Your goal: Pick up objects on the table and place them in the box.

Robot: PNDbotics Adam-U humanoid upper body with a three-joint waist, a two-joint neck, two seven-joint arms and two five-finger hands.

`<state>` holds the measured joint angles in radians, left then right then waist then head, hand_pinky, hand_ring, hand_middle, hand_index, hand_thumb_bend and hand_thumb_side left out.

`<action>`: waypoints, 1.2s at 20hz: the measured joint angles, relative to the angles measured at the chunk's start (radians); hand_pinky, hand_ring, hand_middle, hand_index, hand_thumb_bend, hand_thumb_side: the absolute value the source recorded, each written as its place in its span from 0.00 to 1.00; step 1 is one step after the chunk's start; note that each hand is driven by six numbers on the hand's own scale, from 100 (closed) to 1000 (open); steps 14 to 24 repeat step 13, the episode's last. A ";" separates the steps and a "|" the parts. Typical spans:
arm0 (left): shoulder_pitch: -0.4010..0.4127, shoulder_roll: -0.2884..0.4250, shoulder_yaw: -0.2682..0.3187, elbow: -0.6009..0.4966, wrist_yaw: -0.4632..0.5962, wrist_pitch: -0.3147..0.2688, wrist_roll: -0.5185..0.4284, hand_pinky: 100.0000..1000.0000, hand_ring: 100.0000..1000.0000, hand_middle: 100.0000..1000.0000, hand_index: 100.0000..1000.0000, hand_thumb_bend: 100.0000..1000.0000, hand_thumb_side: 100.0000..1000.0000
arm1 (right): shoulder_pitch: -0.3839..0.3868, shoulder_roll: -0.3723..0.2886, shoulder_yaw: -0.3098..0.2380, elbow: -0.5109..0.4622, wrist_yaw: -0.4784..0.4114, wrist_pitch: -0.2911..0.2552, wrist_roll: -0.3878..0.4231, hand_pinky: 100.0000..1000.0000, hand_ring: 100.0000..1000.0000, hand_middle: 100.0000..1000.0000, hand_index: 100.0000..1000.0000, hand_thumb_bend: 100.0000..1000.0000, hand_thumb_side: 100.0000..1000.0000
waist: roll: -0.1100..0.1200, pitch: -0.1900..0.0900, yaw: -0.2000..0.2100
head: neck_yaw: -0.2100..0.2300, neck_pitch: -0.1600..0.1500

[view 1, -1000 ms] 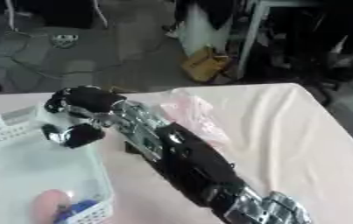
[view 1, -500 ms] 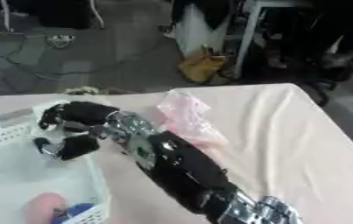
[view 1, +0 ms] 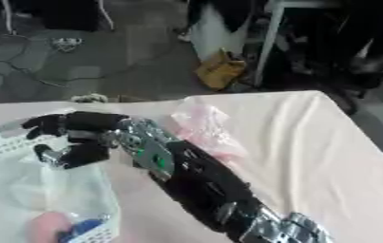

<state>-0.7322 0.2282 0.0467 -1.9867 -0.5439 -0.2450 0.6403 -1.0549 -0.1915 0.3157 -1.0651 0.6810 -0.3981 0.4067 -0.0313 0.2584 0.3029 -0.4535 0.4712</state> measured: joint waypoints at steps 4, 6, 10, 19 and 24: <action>0.001 0.001 0.000 0.000 -0.002 0.001 0.001 0.84 0.95 0.82 0.87 0.00 0.81 | 0.004 -0.008 0.000 -0.046 -0.063 0.008 -0.003 0.83 0.93 1.00 0.96 0.00 1.00 | 0.000 0.000 -0.017 | 0.007 0.009; 0.003 0.001 0.000 0.000 -0.003 0.002 0.002 0.84 0.95 0.83 0.87 0.00 0.81 | 0.014 -0.022 0.000 -0.089 -0.110 0.022 -0.013 0.83 0.93 1.00 0.96 0.00 1.00 | 0.000 -0.001 -0.031 | 0.016 0.018; 0.024 0.007 0.004 0.000 -0.010 0.007 0.007 0.84 0.95 0.83 0.87 0.00 0.81 | 0.042 -0.055 -0.006 -0.230 -0.208 0.069 -0.061 0.82 0.93 1.00 0.95 0.00 1.00 | 0.002 -0.010 -0.078 | 0.045 0.038; 0.039 0.012 0.007 0.000 -0.017 0.012 0.012 0.84 0.95 0.83 0.88 0.00 0.81 | 0.069 -0.084 -0.021 -0.371 -0.291 0.123 -0.114 0.81 0.92 1.00 0.94 0.00 1.00 | 0.011 -0.031 -0.107 | 0.070 0.053; 0.039 0.012 0.007 0.000 -0.017 0.012 0.012 0.84 0.95 0.83 0.88 0.00 0.81 | 0.069 -0.084 -0.021 -0.371 -0.291 0.123 -0.114 0.81 0.92 1.00 0.94 0.00 1.00 | 0.011 -0.031 -0.107 | 0.070 0.053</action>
